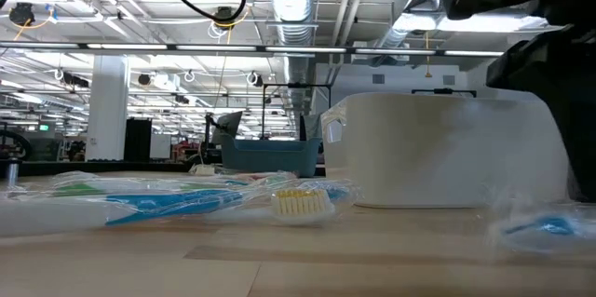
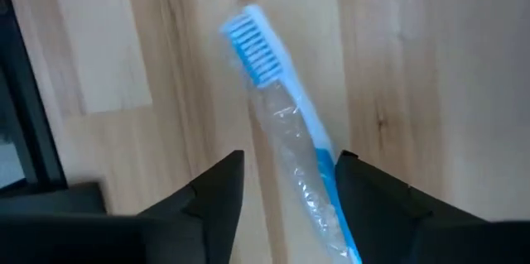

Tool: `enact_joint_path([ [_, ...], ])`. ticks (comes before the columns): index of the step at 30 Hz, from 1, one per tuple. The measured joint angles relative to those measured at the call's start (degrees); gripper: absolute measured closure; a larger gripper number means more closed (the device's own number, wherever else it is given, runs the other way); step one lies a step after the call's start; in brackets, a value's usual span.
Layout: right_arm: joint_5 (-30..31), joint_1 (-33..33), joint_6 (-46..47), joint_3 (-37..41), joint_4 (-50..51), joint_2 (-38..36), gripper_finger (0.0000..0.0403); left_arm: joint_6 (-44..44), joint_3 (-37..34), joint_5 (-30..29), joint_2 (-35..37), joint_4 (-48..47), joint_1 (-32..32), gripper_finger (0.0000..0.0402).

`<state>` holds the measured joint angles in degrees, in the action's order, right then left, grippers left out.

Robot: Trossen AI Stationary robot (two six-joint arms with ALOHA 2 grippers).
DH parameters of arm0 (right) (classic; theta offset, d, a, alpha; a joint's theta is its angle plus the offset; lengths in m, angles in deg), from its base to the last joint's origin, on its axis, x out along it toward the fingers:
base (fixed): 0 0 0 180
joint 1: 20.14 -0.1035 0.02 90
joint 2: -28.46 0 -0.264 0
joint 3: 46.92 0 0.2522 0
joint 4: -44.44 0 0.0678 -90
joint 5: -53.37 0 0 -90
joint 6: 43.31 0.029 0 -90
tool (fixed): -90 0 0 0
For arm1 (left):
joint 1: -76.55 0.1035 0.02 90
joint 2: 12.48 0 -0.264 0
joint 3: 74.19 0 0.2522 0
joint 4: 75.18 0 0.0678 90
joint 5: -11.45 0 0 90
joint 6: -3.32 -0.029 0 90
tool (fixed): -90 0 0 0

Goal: Pick & Place Toothbrushes
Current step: Put the blue toothbrush into the top white bin

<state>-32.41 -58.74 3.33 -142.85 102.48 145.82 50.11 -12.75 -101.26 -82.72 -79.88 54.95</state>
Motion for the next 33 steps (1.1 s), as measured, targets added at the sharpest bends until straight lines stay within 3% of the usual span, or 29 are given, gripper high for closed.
enact_joint_path([
  [6,-1.66,0.73,-0.41,0.00,-0.23,0.02,0.0243,-0.02,0.00,0.02,0.00,-0.02,-0.02,0.0401],
  [23,-2.65,1.18,-1.86,0.11,-0.54,0.07,0.0241,-0.02,0.00,0.04,0.00,0.00,-0.02,0.0401],
  [28,-2.88,1.18,-1.73,4.73,-8.75,-0.35,0.0242,-0.02,0.00,0.04,0.00,0.01,-0.02,0.0401],
  [33,-3.74,1.15,0.70,4.94,-9.16,-0.37,0.0238,-0.02,0.00,0.04,0.00,0.02,-0.24,0.0401],
])
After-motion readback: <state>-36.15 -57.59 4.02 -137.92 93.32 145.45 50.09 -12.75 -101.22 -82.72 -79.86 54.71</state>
